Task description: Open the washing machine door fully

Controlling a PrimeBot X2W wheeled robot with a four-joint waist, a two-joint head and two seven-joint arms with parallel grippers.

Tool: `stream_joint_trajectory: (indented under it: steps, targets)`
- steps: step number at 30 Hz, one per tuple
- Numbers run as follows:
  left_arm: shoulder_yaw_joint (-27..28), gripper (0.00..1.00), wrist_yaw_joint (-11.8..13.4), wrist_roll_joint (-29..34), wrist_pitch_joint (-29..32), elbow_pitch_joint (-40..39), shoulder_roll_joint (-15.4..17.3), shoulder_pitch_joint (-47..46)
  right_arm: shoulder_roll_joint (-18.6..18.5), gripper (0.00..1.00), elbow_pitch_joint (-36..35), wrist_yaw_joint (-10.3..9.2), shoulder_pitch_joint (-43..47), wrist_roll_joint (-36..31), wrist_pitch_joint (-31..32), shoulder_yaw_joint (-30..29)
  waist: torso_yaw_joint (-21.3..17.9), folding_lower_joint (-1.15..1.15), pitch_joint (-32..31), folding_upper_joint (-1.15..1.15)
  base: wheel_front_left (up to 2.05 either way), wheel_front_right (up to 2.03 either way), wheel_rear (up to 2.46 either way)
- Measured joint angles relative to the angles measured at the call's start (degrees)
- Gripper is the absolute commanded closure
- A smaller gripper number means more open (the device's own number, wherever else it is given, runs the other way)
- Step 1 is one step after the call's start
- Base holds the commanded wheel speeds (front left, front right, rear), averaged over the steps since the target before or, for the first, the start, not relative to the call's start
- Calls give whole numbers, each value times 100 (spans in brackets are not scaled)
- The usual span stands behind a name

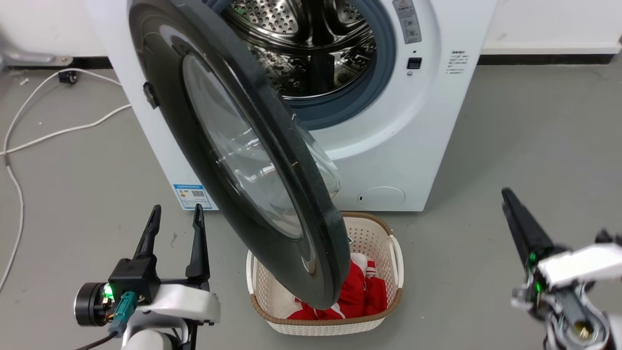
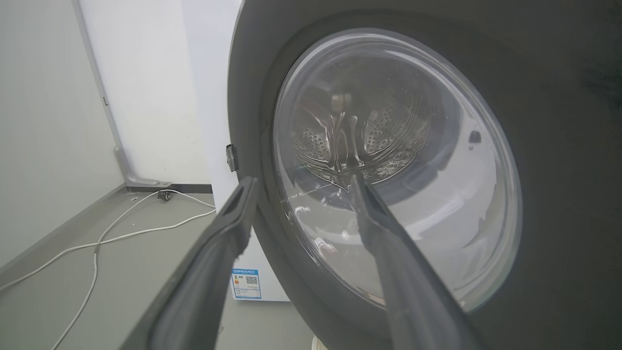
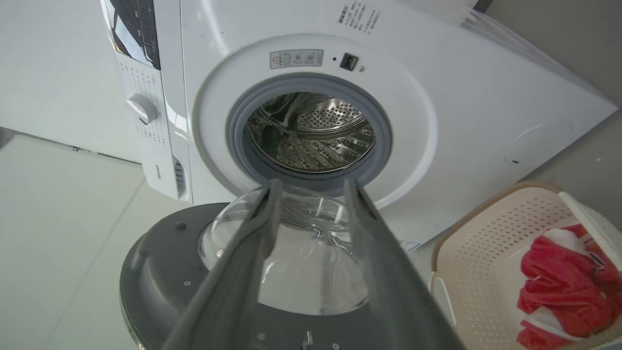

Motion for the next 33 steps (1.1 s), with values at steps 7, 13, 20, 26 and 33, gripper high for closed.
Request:
stream_joint_trajectory:
  steps: [7,13,20,26,33]
  targets:
    - [124,0,-35,49,0,-26,-1,149,78,0,-316,0,822,-1150,-1366,204,-114,0,-77,0,0,0,0]
    - [194,0,-35,51,0,-41,0,214,88,0,-525,0,1073,-3059,-2496,439,-149,0,-93,0,0,0,0]
    - [192,0,-43,66,0,-48,0,218,73,0,-1059,1,1135,-5598,-2975,233,-105,0,-123,0,0,0,0]
    - [176,0,-57,92,0,-63,-1,218,80,0,-1684,1,1182,-7196,-3043,286,-74,0,-149,0,0,0,0]
    - [158,0,-86,104,0,-75,-1,218,99,0,-1507,2,1514,-7605,-2996,311,-15,0,-155,0,0,0,0]
